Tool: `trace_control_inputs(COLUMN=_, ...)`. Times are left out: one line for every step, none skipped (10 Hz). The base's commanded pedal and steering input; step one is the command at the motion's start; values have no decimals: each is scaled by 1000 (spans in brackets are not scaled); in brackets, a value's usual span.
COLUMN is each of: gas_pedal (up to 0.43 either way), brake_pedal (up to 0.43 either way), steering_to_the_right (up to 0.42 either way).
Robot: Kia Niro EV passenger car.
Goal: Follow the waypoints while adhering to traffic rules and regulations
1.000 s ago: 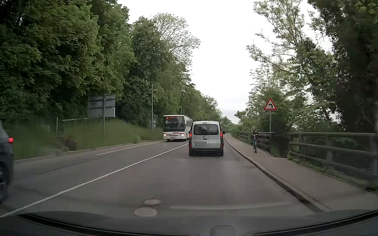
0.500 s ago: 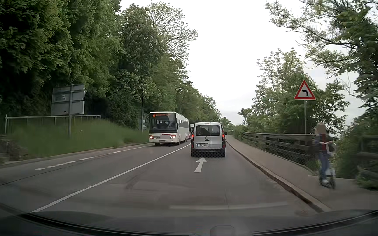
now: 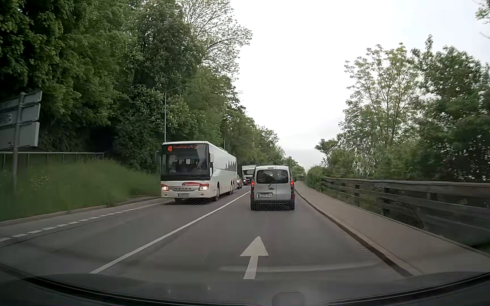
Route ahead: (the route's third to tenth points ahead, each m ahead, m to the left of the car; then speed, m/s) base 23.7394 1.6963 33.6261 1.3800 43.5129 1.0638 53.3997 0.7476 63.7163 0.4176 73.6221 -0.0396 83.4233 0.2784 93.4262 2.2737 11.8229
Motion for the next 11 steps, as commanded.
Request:
trace_control_inputs(gas_pedal=177, brake_pedal=0, steering_to_the_right=6)
trace_control_inputs(gas_pedal=177, brake_pedal=0, steering_to_the_right=6)
trace_control_inputs(gas_pedal=177, brake_pedal=0, steering_to_the_right=6)
trace_control_inputs(gas_pedal=177, brake_pedal=0, steering_to_the_right=6)
trace_control_inputs(gas_pedal=177, brake_pedal=0, steering_to_the_right=6)
trace_control_inputs(gas_pedal=177, brake_pedal=0, steering_to_the_right=6)
trace_control_inputs(gas_pedal=177, brake_pedal=0, steering_to_the_right=6)
trace_control_inputs(gas_pedal=177, brake_pedal=0, steering_to_the_right=6)
trace_control_inputs(gas_pedal=169, brake_pedal=0, steering_to_the_right=6)
trace_control_inputs(gas_pedal=169, brake_pedal=0, steering_to_the_right=7)
trace_control_inputs(gas_pedal=169, brake_pedal=0, steering_to_the_right=7)
